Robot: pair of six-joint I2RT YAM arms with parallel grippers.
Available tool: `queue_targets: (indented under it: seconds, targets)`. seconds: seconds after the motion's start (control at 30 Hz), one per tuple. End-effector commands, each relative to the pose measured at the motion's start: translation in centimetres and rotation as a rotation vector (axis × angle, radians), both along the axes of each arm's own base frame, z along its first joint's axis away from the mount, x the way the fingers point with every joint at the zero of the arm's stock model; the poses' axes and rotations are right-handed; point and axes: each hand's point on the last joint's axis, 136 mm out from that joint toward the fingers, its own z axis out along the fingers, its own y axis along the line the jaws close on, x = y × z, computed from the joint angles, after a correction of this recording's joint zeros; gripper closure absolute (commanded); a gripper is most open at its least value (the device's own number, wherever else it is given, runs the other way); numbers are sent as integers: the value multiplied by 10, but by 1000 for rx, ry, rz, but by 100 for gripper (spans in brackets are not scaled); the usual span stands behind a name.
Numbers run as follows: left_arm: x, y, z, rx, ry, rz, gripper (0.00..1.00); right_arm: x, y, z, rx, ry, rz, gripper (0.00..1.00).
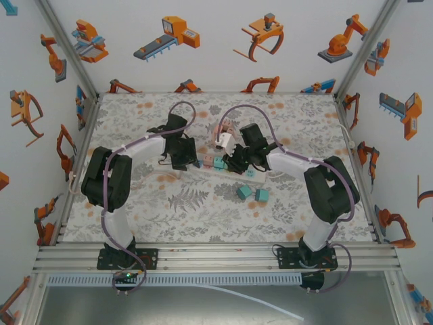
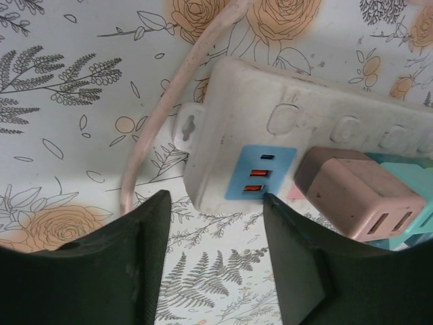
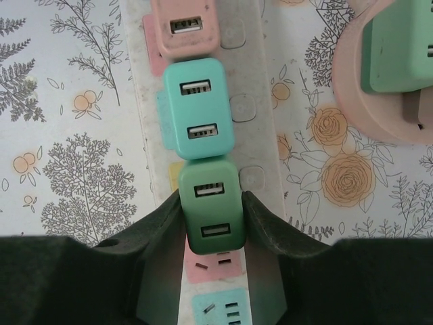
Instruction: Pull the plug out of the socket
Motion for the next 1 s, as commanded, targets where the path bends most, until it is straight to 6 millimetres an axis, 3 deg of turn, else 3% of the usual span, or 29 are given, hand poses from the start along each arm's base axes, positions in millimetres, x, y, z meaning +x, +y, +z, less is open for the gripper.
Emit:
queue_targets:
  seconds: [0.0, 0.37, 0.63, 0.83, 0.97]
  targets:
    - [-9, 9, -14, 77, 49, 22, 51, -4, 13, 32, 89, -74, 70, 66]
    - [-13, 17, -22, 120, 72, 50, 54, -10, 17, 49, 138, -140, 117, 74]
    - [-12, 21, -22, 138, 64, 70, 54, -3, 16, 65, 201, -240, 83, 80]
    - [-10, 20, -17, 132, 52, 71, 53, 0, 15, 69, 212, -266, 73, 80]
    - [-7, 18, -9, 121, 35, 67, 52, 3, 13, 81, 238, -306, 41, 80]
